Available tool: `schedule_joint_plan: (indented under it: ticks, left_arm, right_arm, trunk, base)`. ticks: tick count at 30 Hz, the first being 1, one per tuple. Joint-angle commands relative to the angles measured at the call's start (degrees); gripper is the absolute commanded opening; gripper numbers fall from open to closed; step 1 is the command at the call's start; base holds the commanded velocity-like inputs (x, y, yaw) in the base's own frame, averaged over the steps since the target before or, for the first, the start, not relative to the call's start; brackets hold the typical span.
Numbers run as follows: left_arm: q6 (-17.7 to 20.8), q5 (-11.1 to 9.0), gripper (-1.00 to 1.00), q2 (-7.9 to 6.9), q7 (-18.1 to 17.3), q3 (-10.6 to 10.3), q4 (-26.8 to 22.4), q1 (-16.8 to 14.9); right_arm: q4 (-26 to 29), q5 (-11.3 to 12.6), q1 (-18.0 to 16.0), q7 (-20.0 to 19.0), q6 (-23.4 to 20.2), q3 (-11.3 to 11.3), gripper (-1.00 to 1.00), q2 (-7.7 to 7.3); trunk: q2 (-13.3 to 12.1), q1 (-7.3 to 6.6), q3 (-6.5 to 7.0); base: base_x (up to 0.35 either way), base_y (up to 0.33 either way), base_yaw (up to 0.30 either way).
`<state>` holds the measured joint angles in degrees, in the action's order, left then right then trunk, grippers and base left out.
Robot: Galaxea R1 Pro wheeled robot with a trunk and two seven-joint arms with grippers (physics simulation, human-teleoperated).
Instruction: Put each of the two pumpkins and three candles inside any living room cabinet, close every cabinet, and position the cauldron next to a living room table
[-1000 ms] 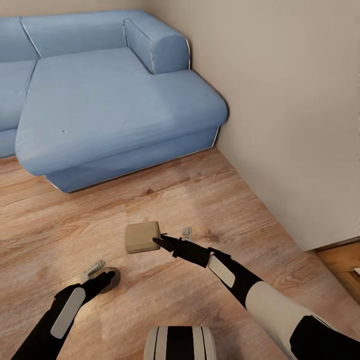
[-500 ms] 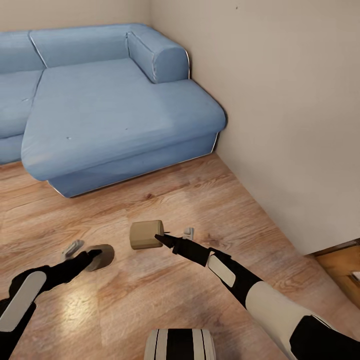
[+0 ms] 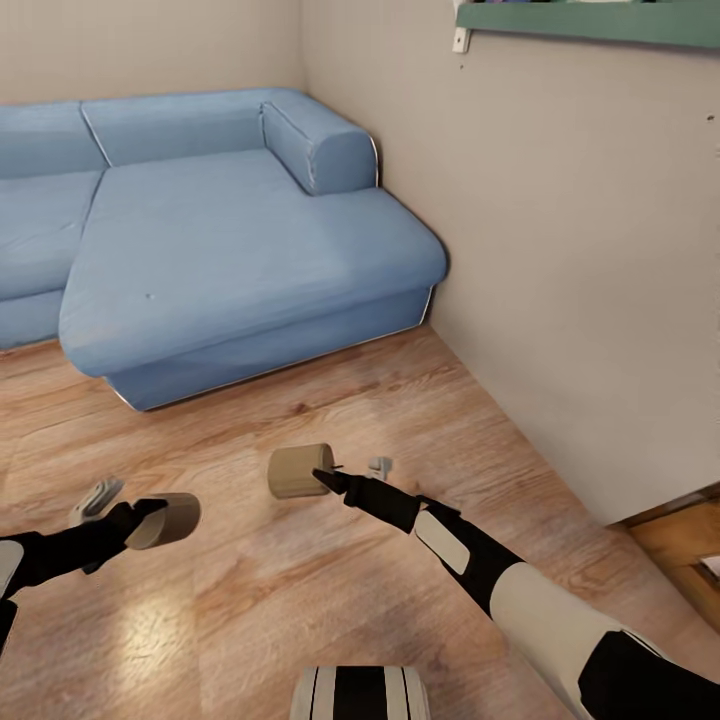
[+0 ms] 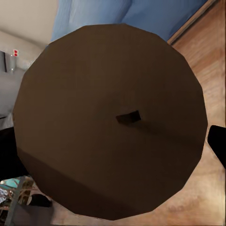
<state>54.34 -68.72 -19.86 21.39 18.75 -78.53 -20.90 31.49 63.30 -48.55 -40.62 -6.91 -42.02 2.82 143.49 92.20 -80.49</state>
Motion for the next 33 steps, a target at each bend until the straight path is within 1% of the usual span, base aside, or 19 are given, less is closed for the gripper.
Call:
schedule_joint_plan:
  ticks: [1, 2, 6, 9, 11, 12, 14, 15, 17, 18, 20, 22, 27, 33]
  left_arm:
    - [0.45, -0.61, -1.0, 0.06, 1.04, 0.28, -0.34, -0.01]
    - [0.65, -0.68, -1.0, 0.17, 1.42, 0.47, -0.58, -0.01]
    - [0.82, -0.59, -1.0, 1.08, 1.87, 0.64, -0.81, -0.01]
    - [0.85, -0.37, -1.0, 1.54, 1.97, 0.61, -1.49, -0.01]
    - [0.9, -0.24, -1.0, 1.64, 2.5, 0.59, -2.27, -0.01]
    - [0.9, -0.24, -1.0, 1.68, 3.41, 0.56, -2.53, -0.01]
    - [0.87, -0.39, -1.0, 1.87, 6.73, 0.44, -3.04, -0.01]
    - [0.86, -0.5, -1.0, 2.6, 9.67, 0.43, -4.0, -0.01]
    - [0.86, -0.56, -1.0, 4.08, 13.13, 0.5, -6.01, -0.01]
    - [0.86, -0.58, -1.0, 4.77, 14.51, 0.53, -6.74, -0.01]
    - [0.86, -0.61, -1.0, 5.58, 16.3, 0.47, -7.53, -0.01]
    - [0.86, -0.58, -1.0, 5.96, 17.14, 0.48, -7.9, -0.01]
    - [0.86, -0.62, -1.0, 6.09, 17.51, 0.56, -8.02, -0.01]
    - [0.86, -0.56, -1.0, 6.08, 17.55, 0.58, -8.01, -0.01]
  right_arm:
    - [0.0, 0.59, -0.05, 1.36, -0.36, -0.16, -1.0, 0.03]
    - [0.03, 0.55, -0.05, 3.64, -0.24, -0.17, -1.0, 0.05]
    - [0.11, 0.45, -0.05, 10.46, -0.31, -0.17, -1.0, 0.12]
    - [0.2, 0.36, -0.05, 14.49, -0.15, -0.26, -1.0, 0.21]
    - [0.27, 0.31, -0.05, 15.13, -0.05, -0.32, -1.0, 0.23]
    - [0.29, 0.29, -0.05, 15.29, 0.04, -0.36, -1.0, 0.25]
    - [0.31, 0.26, -0.05, 15.25, 0.71, -0.48, -1.0, 0.26]
    - [0.29, 0.25, -0.05, 15.15, 1.55, -0.54, -1.0, 0.26]
    - [0.26, 0.25, -0.05, 15.14, 2.45, -0.58, -1.0, 0.22]
    - [0.25, 0.25, -0.05, 15.23, 2.7, -0.62, -1.0, 0.2]
    - [0.2, 0.23, -0.05, 15.53, 2.91, -0.68, -1.0, 0.18]
    - [0.18, 0.24, -0.05, 15.69, 2.97, -0.71, -1.0, 0.16]
    - [0.17, 0.24, -0.05, 15.91, 3.09, -0.7, -1.0, -0.06]
    - [0.15, 0.3, -0.05, 18.33, 2.97, -0.75, -1.0, 0.13]
  trunk:
    - [0.0, -0.03, 0.19]
    - [-0.01, -0.06, 0.41]
    - [-0.07, -0.16, 1.3]
    - [-0.11, -0.24, 1.96]
    - [-0.13, -0.29, 2.41]
    - [-0.15, -0.32, 2.63]
    - [-0.17, -0.37, 3.07]
    - [-0.19, -0.39, 3.29]
    - [-0.21, -0.44, 3.73]
    - [-0.23, -0.47, 3.96]
    - [-0.25, -0.52, 4.4]
    - [-1.04, -0.95, 4.76]
    - [-3.05, -2.05, 5.66]
    - [-5.45, -3.37, 6.73]
  base:
    - [0.0, 0.0, 0.0]
    - [-0.085, 0.0, 0.0]
    - [-0.243, 0.0, 0.0]
    - [-0.145, 0.0, 0.0]
    - [-0.038, 0.0, 0.0]
    - [-0.019, 0.0, 0.0]
    - [-0.01, 0.0, 0.0]
    - [-0.004, 0.0, 0.0]
    - [-0.002, 0.0, 0.0]
    - [-0.001, 0.0, 0.0]
    - [0.0, 0.0, 0.0]
    - [0.0, 0.0, 0.0]
    - [0.0, 0.0, 0.0]
    - [0.0, 0.0, 0.0]
